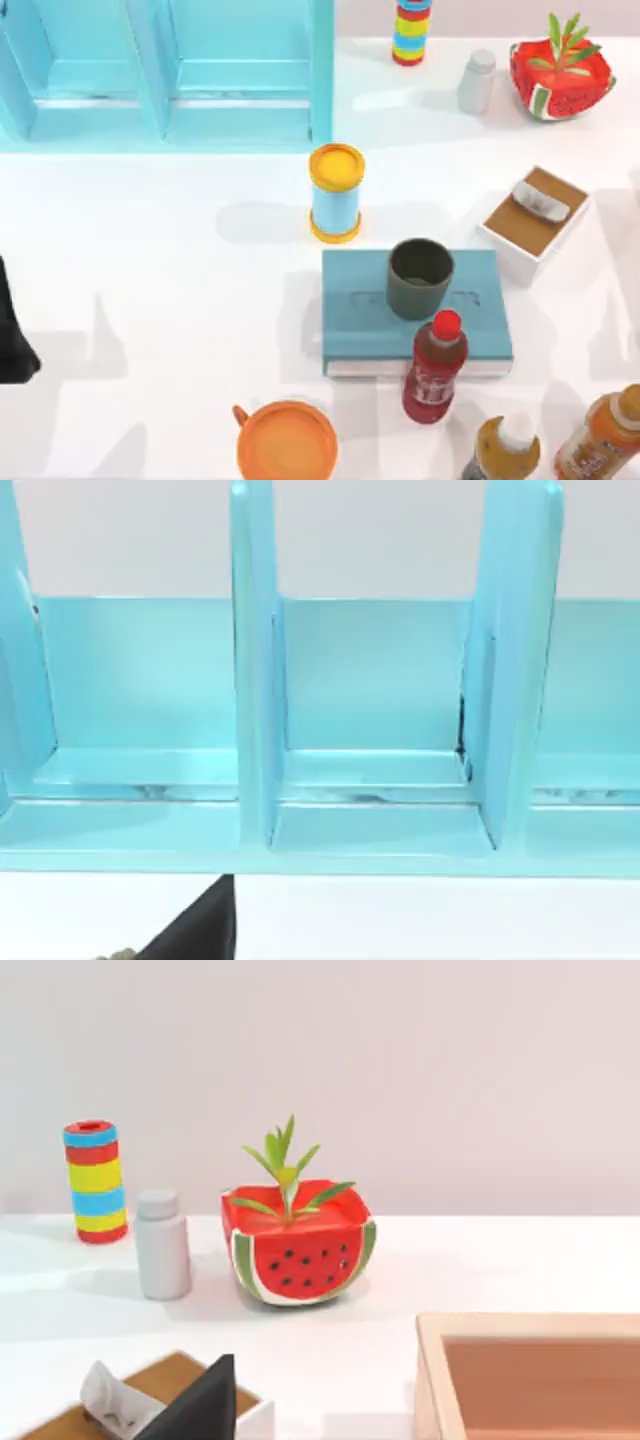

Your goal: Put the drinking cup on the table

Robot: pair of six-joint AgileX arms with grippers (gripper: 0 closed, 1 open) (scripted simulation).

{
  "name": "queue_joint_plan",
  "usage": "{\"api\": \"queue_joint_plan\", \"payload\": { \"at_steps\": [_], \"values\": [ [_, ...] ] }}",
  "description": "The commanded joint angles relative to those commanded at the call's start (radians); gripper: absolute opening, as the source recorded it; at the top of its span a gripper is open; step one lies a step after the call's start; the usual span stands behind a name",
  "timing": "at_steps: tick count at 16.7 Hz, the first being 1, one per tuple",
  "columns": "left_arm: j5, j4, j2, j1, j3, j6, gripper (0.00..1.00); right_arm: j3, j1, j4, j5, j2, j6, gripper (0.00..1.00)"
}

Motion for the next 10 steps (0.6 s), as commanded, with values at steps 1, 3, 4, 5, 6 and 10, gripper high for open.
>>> {"api": "queue_joint_plan", "payload": {
  "at_steps": [1, 3, 4, 5, 6, 10],
  "values": [
    [0.000, 0.000, 0.000, 0.000, 0.000, 0.000, 1.00, 0.000, 0.000, 0.000, 0.000, 0.000, 0.000, 1.00],
    [0.000, -0.007, 0.008, -0.004, 0.008, -0.002, 1.00, 0.000, 0.000, 0.000, 0.000, 0.000, 0.000, 1.00],
    [0.000, -0.020, 0.023, -0.012, 0.023, -0.006, 1.00, 0.000, 0.000, 0.000, 0.000, 0.000, 0.000, 1.00],
    [0.000, -0.041, 0.047, -0.025, 0.047, -0.012, 1.00, 0.000, 0.000, 0.000, 0.000, 0.000, 0.000, 1.00],
    [-0.002, -0.070, 0.081, -0.042, 0.084, -0.022, 1.00, 0.000, 0.000, 0.000, 0.000, 0.000, 0.000, 1.00],
    [-0.015, -0.234, 0.285, -0.139, 0.315, -0.083, 1.00, 0.000, 0.000, 0.000, 0.000, 0.000, 0.000, 1.00]
  ]
}}
